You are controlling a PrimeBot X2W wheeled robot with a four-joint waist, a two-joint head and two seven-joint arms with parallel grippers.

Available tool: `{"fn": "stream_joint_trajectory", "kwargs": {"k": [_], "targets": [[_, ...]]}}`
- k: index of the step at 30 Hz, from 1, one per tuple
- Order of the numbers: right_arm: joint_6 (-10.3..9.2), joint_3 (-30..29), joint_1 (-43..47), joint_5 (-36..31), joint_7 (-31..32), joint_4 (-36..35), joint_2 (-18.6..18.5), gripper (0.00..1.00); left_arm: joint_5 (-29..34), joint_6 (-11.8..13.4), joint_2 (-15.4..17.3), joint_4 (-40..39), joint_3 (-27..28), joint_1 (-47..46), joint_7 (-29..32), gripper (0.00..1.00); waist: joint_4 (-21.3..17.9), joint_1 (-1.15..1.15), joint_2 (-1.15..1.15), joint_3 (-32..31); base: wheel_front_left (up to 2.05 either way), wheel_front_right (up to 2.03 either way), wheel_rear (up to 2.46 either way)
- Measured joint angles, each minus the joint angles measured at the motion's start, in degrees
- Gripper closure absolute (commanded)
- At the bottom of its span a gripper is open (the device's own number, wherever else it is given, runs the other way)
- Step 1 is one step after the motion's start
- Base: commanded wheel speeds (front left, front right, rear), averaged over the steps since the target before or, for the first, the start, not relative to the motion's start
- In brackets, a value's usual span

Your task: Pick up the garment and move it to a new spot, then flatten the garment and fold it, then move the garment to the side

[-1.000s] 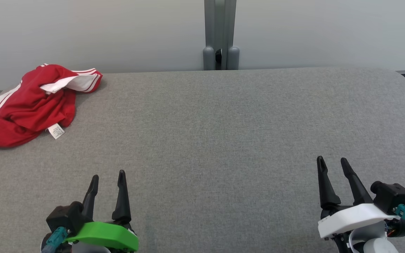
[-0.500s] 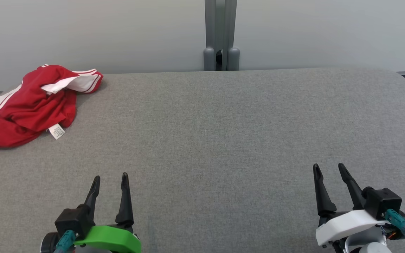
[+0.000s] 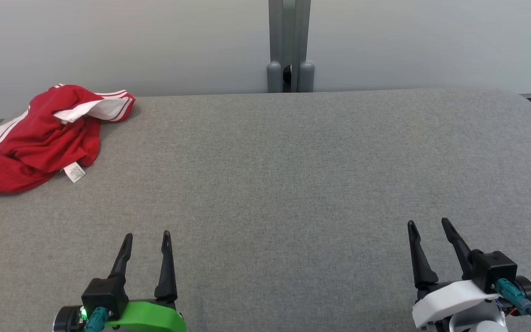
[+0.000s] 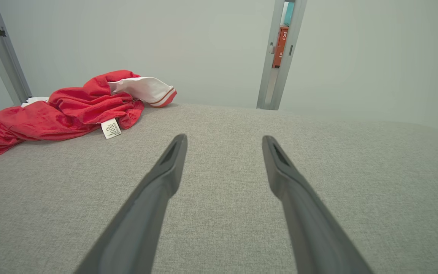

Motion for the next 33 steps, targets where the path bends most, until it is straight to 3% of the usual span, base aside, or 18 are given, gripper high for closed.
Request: {"fn": "stream_joint_trajectory", "kwargs": {"k": [13,33], "targets": [[0.00,0.16,-0.01,-3.82,-1.37,0.91,-0.08,0.00,3.89,0.32,-0.02,1.89,-0.68,0.54,-1.35,0.00,-0.10,0.00,0.00,-0.34,0.00,0.00,0.00],[0.00,-0.04,0.49,-3.20,-1.43,1.77,-0.09,0.00,3.24,0.55,-0.02,2.89,-0.77,0.92,-1.45,0.00,0.19,0.00,0.00,-1.44,0.00,0.00,0.00]]}}
